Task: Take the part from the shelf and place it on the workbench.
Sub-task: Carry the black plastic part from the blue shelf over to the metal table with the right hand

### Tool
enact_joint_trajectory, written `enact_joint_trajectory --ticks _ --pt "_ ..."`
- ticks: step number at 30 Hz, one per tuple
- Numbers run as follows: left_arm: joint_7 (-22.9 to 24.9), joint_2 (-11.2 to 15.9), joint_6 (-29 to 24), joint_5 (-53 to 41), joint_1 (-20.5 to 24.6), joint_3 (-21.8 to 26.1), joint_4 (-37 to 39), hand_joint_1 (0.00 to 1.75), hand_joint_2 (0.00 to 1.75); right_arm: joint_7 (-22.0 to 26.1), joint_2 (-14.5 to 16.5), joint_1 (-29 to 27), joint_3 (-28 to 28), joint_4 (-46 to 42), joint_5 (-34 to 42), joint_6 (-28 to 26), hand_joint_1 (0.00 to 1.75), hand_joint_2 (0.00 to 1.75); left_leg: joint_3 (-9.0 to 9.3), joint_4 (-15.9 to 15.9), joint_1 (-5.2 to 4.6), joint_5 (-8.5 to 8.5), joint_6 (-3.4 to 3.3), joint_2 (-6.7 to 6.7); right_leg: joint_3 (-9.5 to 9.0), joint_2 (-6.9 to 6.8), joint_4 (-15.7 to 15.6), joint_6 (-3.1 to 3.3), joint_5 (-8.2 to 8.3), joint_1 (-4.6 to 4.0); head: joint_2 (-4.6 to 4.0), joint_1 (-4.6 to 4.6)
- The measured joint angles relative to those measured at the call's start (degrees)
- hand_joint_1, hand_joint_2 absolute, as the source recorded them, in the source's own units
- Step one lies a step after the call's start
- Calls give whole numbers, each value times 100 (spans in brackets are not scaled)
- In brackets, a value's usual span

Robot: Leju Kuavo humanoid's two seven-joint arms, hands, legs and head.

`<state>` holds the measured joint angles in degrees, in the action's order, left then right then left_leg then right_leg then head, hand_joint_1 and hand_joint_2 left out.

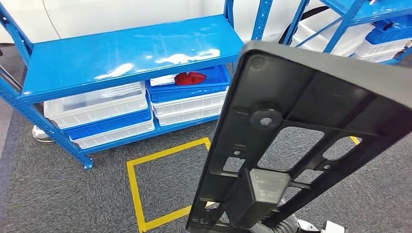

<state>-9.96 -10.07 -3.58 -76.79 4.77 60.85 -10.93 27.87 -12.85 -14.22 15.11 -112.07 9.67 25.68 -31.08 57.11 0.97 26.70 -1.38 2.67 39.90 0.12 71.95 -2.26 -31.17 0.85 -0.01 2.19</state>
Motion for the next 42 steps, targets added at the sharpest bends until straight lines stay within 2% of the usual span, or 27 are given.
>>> enact_joint_trajectory --ticks 2,3,4,5,6,8,10,12,13,14,15,16,18,20,22,24,26,28,29,30,31,33,35,37,38,40,42 --pt "-1 -3 0 -18 12 -20 0 0 175 10 5 -64 -21 -56 -43 -10 150 175 24 4 -11 20 31 86 -455 -182 -840 45 347 -18 0 0" --pt "-1 -4 -1 -21 17 -26 0 0 175 17 11 -87 -27 -92 -53 -14 150 175 37 7 -23 33 56 122 -636 -275 -1186 85 453 -40 0 0" --pt "-1 -5 -2 -23 21 -28 0 0 175 24 20 -103 -33 -127 -56 -15 150 175 48 11 -34 46 87 159 -729 -338 -1378 126 491 -65 1 0" --pt "-1 -6 -4 -25 23 -28 0 0 175 28 29 -118 -39 -154 -57 -15 150 175 60 10 -42 56 119 197 -747 -354 -1438 166 480 -88 1 0" --pt "0 -8 -5 -26 26 -29 0 0 175 31 38 -137 -46 -174 -57 -16 150 175 76 4 -43 62 153 242 -735 -294 -1439 196 490 -95 1 0" --pt "0 -11 -8 -26 36 -30 0 0 175 33 54 -174 -60 -212 -58 -15 150 175 73 73 -30 144 217 184 -746 -193 -1472 270 517 -66 1 0" --pt "-1 -13 -11 -26 36 -31 -1 0 175 33 77 -191 -66 -240 -58 -15 150 175 -111 536 -15 448 255 -51 -764 -96 -1504 335 544 -33 1 0" --pt "1 -13 -13 -24 18 -31 -1 0 175 33 98 -194 -67 -246 -57 -11 150 175 -458 1321 -13 821 269 -199 -761 13 -1497 360 542 -43 1 0" --pt "5 -13 -14 -20 8 -31 0 0 175 33 104 -197 -67 -246 -57 -4 150 175 -594 1603 -13 897 274 -216 -763 76 -1491 365 539 -48 1 0" --pt "10 -13 -15 -14 2 -31 0 0 175 33 108 -197 -67 -246 -56 7 150 175 -642 1678 -13 850 273 -221 -767 144 -1482 365 535 -52 1 0" --pt "17 -12 -18 -6 1 -30 0 0 175 35 113 -197 -67 -246 -54 21 150 175 -586 1521 -13 691 268 -229 -773 215 -1469 360 529 -53 0 0" --pt "24 -11 -24 6 1 -29 0 0 175 40 120 -195 -67 -246 -47 38 150 175 -439 1166 -10 455 257 -265 -780 285 -1453 349 519 -52 0 0" --pt "33 -5 -35 28 2 -28 0 0 175 65 135 -186 -72 -245 -17 82 150 175 -125 421 2 134 225 -451 -764 407 -1403 310 493 -59 1 0" --pt "35 -1 -44 38 3 -28 0 0 175 103 146 -177 -86 -243 19 140 150 175 -14 136 3 91 188 -567 -710 504 -1365 247 492 -61 1 0" --pt "36 1 -60 38 9 -26 -1 0 175 126 158 -179 -107 -243 44 204 150 175 -11 106 1 75 130 -494 -676 572 -1365 174 507 -45 1 0" --pt "35 2 -82 35 23 -25 -1 0 175 127 180 -173 -135 -243 55 248 150 175 7 60 13 44 53 -395 -603 425 -1213 117 402 -47 1 -1" --pt "34 2 -95 27 24 -26 -1 0 175 117 210 -155 -161 -244 52 262 150 175 15 37 11 35 6 -285 -324 162 -630 72 88 -47 0 -1" --pt "34 7 -104 26 9 -25 -1 0 175 110 238 -147 -178 -240 58 283 150 175 10 40 -3 45 -10 -163 42 58 94 36 -195 -23 1 -1" --pt "34 10 -116 28 6 -25 -1 0 175 113 246 -149 -187 -233 73 299 150 175 10 42 -8 52 -12 -103 122 41 244 27 -200 -12 1 -1" --pt "35 12 -131 31 9 -24 -2 0 175 123 250 -148 -198 -223 97 321 150 175 15 44 -11 59 -8 -48 86 23 166 26 -100 -4 1 0" --pt "36 13 -144 33 13 -24 -1 0 175 138 249 -145 -209 -208 130 343 150 175 26 44 -14 68 1 0 -72 -13 -146 38 85 -3 1 0" --pt "71 16 -158 33 21 -25 -2 0 175 183 250 -133 -236 -174 195 368 150 175 58 45 -30 92 35 90 -504 -191 -987 103 409 -34 1 0" --pt "163 36 -154 15 19 -26 -1 0 175 223 267 -131 -258 -147 219 352 150 175 80 43 -44 113 90 165 -699 -298 -1389 181 497 -84 1 -1" --pt "268 63 -139 -11 18 -26 -1 0 175 253 289 -160 -278 -135 204 308 150 175 108 23 -47 122 154 245 -686 -217 -1406 239 501 -109 1 -1" --pt "303 84 -129 -23 20 -27 -2 0 175 268 297 -180 -289 -132 195 291 150 175 121 36 -41 146 187 235 -700 -169 -1438 268 518 -97 0 -1" --pt "325 135 -117 -29 25 -28 -2 0 175 304 319 -187 -311 -123 191 282 150 175 27 311 -32 350 229 57 -742 -78 -1511 334 560 -58 0 0" --pt "290 180 -119 -15 11 -28 -2 0 175 329 351 -165 -325 -91 196 302 150 175 -294 1025 -21 723 249 -164 -756 18 -1533 373 574 -39 0 0"
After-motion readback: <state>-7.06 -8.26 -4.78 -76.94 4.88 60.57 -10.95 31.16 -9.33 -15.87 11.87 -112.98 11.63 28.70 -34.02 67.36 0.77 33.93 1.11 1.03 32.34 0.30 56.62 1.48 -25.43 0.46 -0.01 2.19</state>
